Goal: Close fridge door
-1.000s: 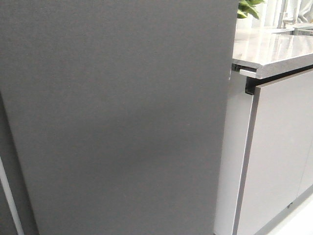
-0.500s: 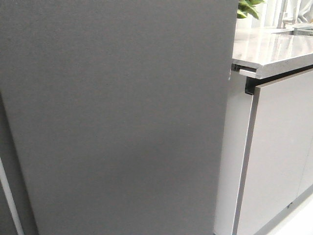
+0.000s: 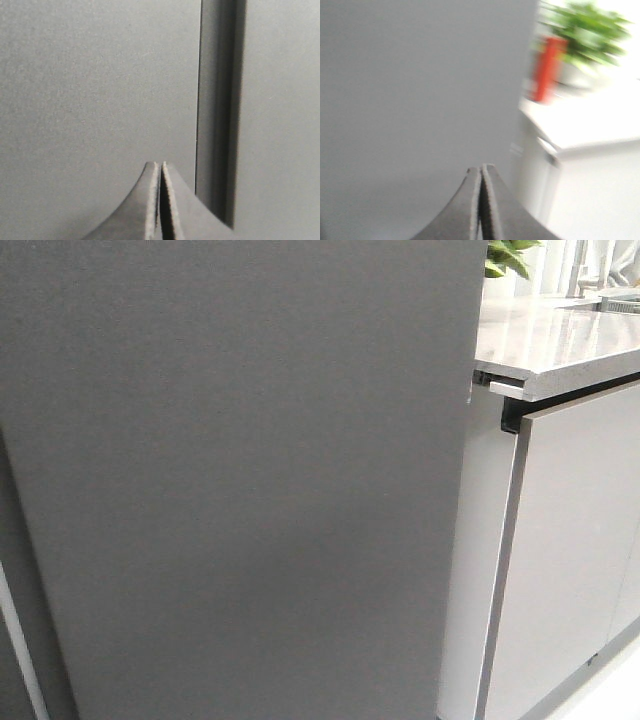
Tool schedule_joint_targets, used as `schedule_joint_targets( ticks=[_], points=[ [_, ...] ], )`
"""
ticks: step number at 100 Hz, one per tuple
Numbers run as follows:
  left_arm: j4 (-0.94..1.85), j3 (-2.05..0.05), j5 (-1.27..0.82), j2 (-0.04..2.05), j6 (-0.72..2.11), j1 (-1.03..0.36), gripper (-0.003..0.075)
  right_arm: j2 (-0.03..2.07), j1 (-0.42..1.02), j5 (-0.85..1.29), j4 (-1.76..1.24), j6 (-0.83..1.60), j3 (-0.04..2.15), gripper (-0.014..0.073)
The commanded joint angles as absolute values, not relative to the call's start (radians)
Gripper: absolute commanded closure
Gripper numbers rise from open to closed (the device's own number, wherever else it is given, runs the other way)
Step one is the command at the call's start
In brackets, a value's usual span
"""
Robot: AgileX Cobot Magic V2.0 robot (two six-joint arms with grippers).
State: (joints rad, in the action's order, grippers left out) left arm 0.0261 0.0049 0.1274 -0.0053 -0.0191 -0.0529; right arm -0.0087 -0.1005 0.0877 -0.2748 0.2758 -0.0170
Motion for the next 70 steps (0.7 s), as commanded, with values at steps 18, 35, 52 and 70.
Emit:
schedule_joint_targets(
  ticks=[18, 35, 52, 70],
  points=[
    [0.03, 0.04, 0.2, -0.016, -0.023, -0.048, 0.074, -0.028, -0.107, 0.093, -0.277, 0.276, -0.036, 0.0638],
    [0.03, 0.04, 0.2, -0.016, -0.023, -0.048, 0.074, -0.028, -0.107, 0.093, -0.277, 0.276, -0.036, 0.0638],
    [0.03, 0.04, 0.2, -0.016, -0.023, -0.048, 0.074, -0.028, -0.107, 0.093, -0.277, 0.276, -0.036, 0.0638],
    [0.03, 0.04, 0.2, -0.016, -0.023, -0.048, 0.074, -0.028, -0.107, 0.093, -0.277, 0.276, -0.036, 0.0638]
  ],
)
